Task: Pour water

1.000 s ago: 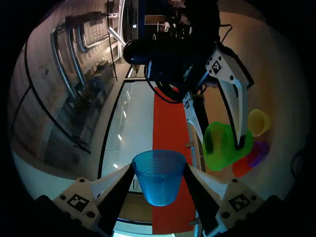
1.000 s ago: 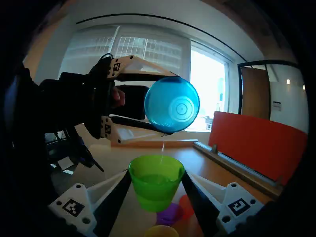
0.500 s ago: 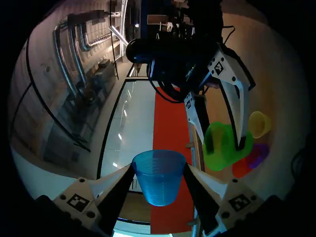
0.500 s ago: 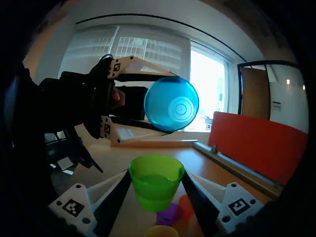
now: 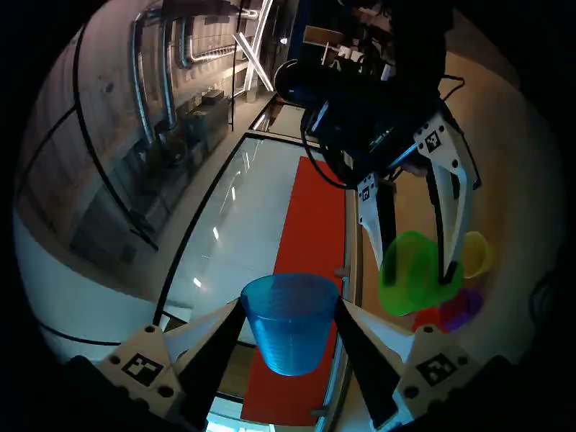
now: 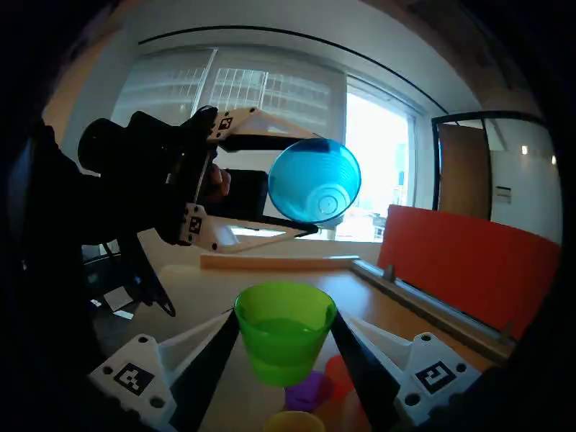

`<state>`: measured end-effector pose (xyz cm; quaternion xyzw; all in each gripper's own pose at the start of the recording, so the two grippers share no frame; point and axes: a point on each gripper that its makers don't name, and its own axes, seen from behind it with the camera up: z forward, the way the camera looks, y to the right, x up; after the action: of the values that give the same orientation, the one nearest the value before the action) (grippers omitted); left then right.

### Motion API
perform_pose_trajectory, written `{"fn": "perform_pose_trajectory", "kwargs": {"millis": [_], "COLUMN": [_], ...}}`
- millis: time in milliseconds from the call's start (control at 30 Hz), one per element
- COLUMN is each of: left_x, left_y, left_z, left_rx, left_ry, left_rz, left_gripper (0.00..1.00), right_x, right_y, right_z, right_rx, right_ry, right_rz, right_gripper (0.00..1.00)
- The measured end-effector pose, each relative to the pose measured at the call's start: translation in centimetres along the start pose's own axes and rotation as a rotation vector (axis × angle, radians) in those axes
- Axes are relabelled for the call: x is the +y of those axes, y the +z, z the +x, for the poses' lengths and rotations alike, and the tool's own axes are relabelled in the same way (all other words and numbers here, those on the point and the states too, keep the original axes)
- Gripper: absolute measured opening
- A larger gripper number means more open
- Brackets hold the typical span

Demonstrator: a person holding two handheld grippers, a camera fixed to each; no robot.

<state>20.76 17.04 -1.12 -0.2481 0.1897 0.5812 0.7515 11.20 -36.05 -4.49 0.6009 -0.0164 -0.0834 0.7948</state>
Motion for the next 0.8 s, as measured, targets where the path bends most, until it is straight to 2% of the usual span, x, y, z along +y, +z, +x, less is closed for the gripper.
{"fn": "perform_pose_trajectory", "kwargs": {"millis": [400,667,800], "left_x": [-0.25,-0.44,-0.58], "left_y": [0.16,-0.02,-0.14], "left_z": [-0.34,-0.63,-0.75], "left_rx": [0.000,0.001,0.002], "left_ry": [-0.138,-0.267,-0.349], "left_rz": [-0.003,-0.012,-0.017], "left_gripper": [0.86,0.86,0.86], "right_x": [-0.17,-0.22,-0.23], "right_y": [-0.19,-0.33,-0.42], "right_z": [0.44,0.76,0.94], "right_rx": [0.004,0.009,0.012], "right_ry": [-0.008,-0.012,-0.012], "right_rz": [-0.003,-0.009,-0.011], "right_gripper": [0.90,0.90,0.90]}}
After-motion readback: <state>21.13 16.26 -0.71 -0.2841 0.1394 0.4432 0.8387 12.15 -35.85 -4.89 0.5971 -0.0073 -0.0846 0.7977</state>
